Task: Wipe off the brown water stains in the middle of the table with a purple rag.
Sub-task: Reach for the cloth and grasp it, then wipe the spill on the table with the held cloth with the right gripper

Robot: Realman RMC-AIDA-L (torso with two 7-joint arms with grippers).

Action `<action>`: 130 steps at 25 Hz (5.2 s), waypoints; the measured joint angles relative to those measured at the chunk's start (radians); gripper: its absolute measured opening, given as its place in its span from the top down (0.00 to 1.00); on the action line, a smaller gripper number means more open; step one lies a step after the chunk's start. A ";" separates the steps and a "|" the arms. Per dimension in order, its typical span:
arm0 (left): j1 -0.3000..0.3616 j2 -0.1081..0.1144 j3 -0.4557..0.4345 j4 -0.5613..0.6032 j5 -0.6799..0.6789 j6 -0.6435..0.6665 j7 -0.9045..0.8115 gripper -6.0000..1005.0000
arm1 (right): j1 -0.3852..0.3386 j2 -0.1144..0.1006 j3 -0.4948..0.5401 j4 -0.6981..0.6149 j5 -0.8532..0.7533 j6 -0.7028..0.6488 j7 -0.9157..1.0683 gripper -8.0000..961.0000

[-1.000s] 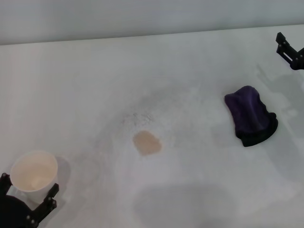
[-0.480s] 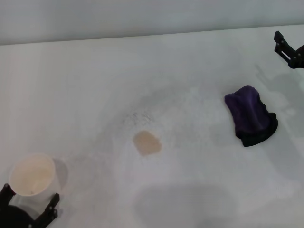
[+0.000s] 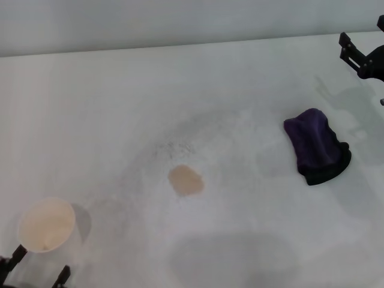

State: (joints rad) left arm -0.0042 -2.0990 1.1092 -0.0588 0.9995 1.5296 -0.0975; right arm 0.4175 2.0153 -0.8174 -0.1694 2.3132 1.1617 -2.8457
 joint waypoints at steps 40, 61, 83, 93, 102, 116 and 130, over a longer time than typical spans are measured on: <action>-0.068 0.024 -0.005 0.003 -0.547 0.197 0.032 0.13 | -0.098 -0.045 0.003 -0.566 -0.485 -0.270 1.174 0.13; -0.122 0.030 -0.007 0.080 -0.601 0.107 0.058 0.13 | 0.137 -0.008 -0.281 -1.183 -1.896 0.350 2.392 0.13; -0.151 0.033 -0.004 0.107 -0.599 0.040 0.086 0.13 | 0.295 -0.003 -0.383 -0.804 -1.986 0.252 2.439 0.14; -0.153 0.042 -0.008 0.119 -0.601 0.032 0.093 0.13 | 0.354 -0.003 -0.401 -0.685 -2.003 0.192 2.457 0.33; -0.152 0.047 -0.008 0.119 -0.601 0.018 0.093 0.13 | 0.364 -0.002 -0.405 -0.675 -2.026 0.191 2.475 0.67; -0.154 0.048 -0.008 0.120 -0.601 0.005 0.093 0.13 | 0.377 0.008 -0.586 -0.695 -1.974 0.172 2.508 0.91; -0.201 0.039 -0.001 0.120 -0.588 -0.046 0.090 0.13 | 0.498 0.013 -1.053 -0.734 -1.592 0.070 2.508 0.92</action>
State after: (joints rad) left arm -0.2056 -2.0602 1.1080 0.0615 0.4113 1.4833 -0.0076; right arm 0.9150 2.0280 -1.8702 -0.9029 0.7208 1.2316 -0.3375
